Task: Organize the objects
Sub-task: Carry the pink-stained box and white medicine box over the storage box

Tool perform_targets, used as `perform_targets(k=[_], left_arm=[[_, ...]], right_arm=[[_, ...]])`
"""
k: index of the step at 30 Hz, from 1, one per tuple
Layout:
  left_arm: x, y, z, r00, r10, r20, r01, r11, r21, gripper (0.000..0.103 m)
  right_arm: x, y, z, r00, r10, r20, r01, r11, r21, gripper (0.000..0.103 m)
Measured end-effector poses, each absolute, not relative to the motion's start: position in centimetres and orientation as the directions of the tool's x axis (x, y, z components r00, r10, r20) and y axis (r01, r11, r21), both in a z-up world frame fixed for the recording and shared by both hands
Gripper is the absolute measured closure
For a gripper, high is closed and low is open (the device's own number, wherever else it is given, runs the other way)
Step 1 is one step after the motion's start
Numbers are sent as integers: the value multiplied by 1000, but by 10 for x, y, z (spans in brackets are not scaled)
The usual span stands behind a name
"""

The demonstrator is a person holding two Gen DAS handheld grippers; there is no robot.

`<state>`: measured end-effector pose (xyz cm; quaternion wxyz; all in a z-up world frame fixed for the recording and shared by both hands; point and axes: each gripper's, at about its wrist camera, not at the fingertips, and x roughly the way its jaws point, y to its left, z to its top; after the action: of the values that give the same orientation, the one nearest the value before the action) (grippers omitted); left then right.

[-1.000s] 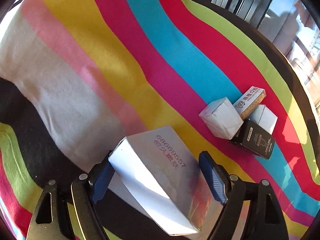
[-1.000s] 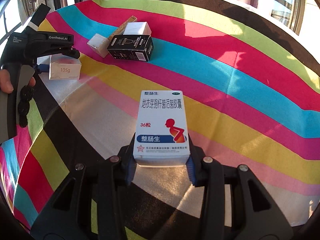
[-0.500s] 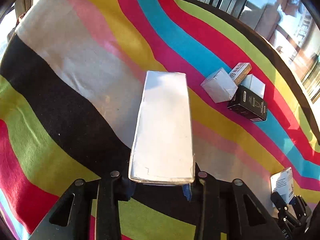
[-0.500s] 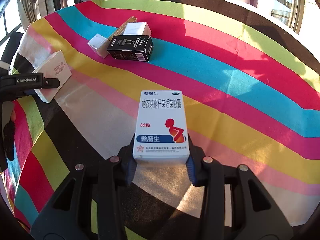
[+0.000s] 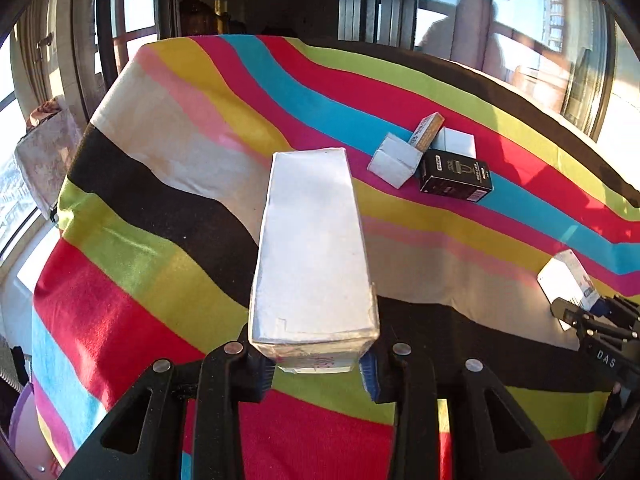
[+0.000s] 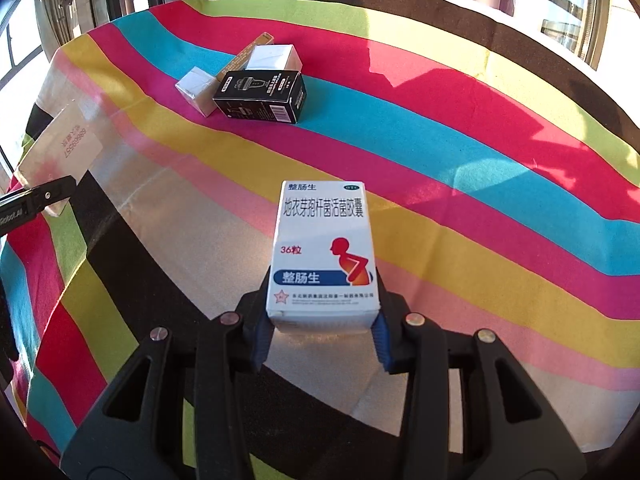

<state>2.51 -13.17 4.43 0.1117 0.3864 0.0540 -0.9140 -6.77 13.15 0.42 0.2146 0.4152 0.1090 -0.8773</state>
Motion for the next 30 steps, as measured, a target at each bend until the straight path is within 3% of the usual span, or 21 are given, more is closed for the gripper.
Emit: perform_targets(k=[7,16,30], left_arm=[[54,-113,27,-684,-113,-720,205,-978,-41,68],[115,-102,44,-739,-130,-661,138,-990,40,67],[160,-89,46,-747,-109,-656,89,-994,64,68]], right_arm=[[-68,134,4,-559,-298,-774,470,-883,1,58],[-3,148,22,-564,-323,-760,414,-907,78,58],[78,134,22,-545,-329,-771,486,-874,30,58]])
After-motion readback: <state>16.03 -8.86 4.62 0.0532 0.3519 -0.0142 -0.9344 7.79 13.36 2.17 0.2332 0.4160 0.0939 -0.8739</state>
